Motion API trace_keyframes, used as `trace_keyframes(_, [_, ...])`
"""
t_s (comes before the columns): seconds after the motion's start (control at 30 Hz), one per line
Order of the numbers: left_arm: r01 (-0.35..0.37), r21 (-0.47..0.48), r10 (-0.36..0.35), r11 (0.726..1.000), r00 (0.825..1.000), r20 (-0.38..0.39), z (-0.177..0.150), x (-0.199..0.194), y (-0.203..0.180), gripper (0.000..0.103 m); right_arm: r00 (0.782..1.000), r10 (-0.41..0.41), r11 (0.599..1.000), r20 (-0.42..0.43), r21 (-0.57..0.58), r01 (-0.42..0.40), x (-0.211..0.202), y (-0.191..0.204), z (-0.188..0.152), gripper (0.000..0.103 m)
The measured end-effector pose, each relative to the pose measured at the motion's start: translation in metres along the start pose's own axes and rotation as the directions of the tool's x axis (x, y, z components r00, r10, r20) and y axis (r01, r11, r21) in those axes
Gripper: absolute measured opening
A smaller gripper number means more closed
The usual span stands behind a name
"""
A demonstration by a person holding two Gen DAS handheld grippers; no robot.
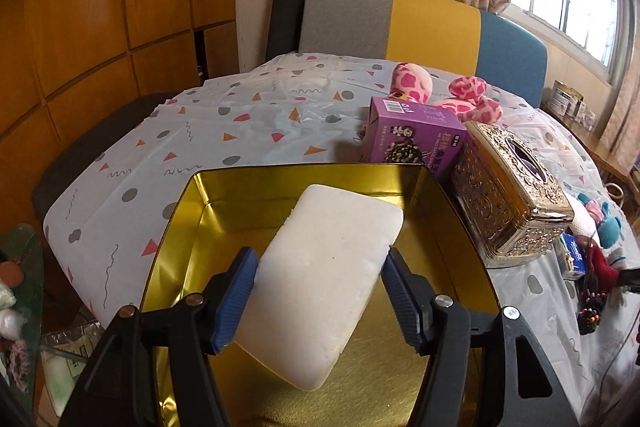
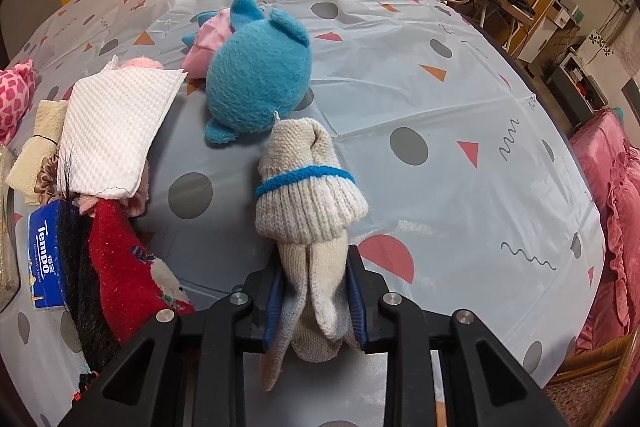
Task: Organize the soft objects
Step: 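Carry the white foam block into the gold tray and open the left tool, then carry the white knit glove into the gold tray and open the right tool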
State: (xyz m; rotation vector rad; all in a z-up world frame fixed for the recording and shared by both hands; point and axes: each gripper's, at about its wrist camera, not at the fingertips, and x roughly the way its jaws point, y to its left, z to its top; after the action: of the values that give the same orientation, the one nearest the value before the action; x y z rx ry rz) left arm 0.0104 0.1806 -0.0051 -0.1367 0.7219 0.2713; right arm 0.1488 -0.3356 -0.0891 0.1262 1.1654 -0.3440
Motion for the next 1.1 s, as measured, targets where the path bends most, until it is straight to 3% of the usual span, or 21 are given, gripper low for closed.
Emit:
trace_keyframes(0.27, [-0.019,-0.031,0.019,0.999,1.000,0.005,0.000,-0.007,0.012,0.074,0.999,0.009,0.999,0.041,0.034,-0.010,-0.011,-0.006,0.001,0.027])
trace_keyframes(0.33, [-0.020,-0.034,0.020,0.999,1.000,0.002,-0.001,-0.007,0.013,0.083,0.998,0.008,0.999,0.055,0.050,-0.011,-0.012,-0.011,0.004,0.027])
trace_keyframes(0.43, [-0.023,-0.034,0.023,0.999,1.000,0.007,-0.001,-0.010,0.013,0.086,0.996,0.010,0.996,0.092,0.084,-0.018,-0.019,-0.018,0.006,0.027])
trace_keyframes(0.73, [-0.023,-0.034,0.024,0.999,0.999,0.033,0.004,-0.028,0.019,0.089,0.974,0.056,0.990,0.222,0.118,-0.083,-0.046,-0.025,0.012,0.026])
trace_keyframes(0.97, [-0.083,-0.085,0.089,0.993,0.993,0.074,0.013,-0.045,0.056,0.090,0.954,0.114,0.988,0.277,0.065,-0.137,-0.072,-0.003,0.022,0.026])
trace_keyframes(1.1, [-0.094,-0.141,0.106,0.986,0.991,0.077,0.014,-0.052,0.078,0.090,0.939,0.175,0.983,0.296,-0.006,-0.181,-0.091,0.033,0.037,0.026])
